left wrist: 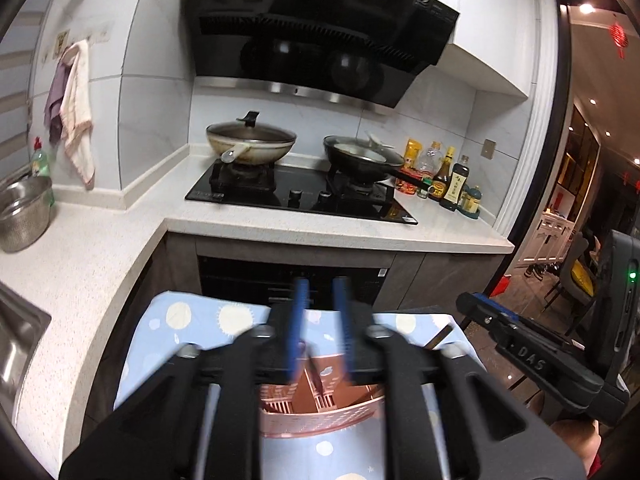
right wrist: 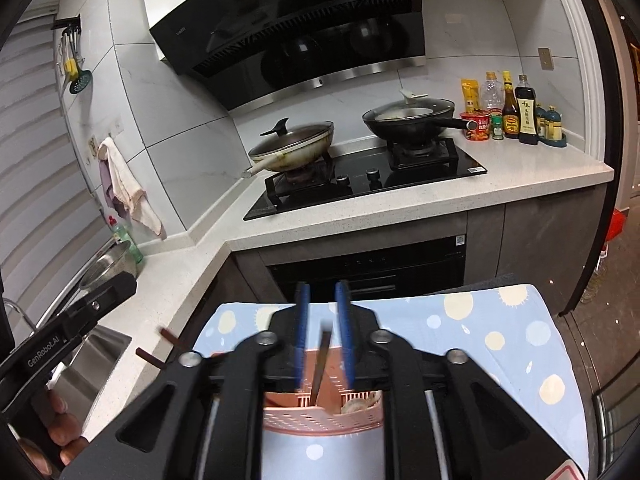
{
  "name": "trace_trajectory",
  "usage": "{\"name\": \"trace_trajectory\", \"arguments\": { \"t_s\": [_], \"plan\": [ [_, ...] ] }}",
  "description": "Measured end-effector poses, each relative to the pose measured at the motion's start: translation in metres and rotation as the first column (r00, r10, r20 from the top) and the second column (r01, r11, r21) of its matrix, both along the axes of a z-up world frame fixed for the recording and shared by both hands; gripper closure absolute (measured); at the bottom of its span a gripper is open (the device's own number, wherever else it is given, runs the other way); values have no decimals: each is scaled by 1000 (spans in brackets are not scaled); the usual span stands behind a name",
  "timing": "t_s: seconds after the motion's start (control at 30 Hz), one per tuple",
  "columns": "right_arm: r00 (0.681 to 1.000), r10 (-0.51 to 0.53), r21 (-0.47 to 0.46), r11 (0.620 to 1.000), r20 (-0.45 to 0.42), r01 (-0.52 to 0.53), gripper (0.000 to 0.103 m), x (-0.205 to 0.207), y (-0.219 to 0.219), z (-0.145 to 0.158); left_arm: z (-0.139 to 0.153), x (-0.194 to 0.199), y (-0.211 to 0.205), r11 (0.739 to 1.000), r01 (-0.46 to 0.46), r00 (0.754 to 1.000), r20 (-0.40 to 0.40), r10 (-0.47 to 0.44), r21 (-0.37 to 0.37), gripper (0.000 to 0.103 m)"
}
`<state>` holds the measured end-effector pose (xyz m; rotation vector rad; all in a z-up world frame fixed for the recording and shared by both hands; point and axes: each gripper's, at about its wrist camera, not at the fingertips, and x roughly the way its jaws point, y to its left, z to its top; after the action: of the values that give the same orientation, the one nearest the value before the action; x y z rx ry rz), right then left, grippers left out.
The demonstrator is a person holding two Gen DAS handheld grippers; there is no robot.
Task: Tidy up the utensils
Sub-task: 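Open both tools to drop the chopsticks into the holder and withdraw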
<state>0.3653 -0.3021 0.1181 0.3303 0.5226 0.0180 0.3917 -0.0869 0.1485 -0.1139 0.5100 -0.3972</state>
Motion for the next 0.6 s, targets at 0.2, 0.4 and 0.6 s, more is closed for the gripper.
{"name": "trace_trajectory", "arguments": {
  "t_s": [0.2,0.4,0.6],
  "plan": [
    [1000,0,-21,1000,5,0,67,-14,1,2,-6,-10,9,999,-39,999,-12,39,17,54],
    [1000,4,-29,1000,-6,-4,67,-33,5,2,-10,-23,21,999,-46,999,-29,47,21,54],
    [1000,19,-22,1000,-19,-19,67,-59,12,-1,-14,-46,31,998,-53,998,-38,54,24,54]
  ]
}}
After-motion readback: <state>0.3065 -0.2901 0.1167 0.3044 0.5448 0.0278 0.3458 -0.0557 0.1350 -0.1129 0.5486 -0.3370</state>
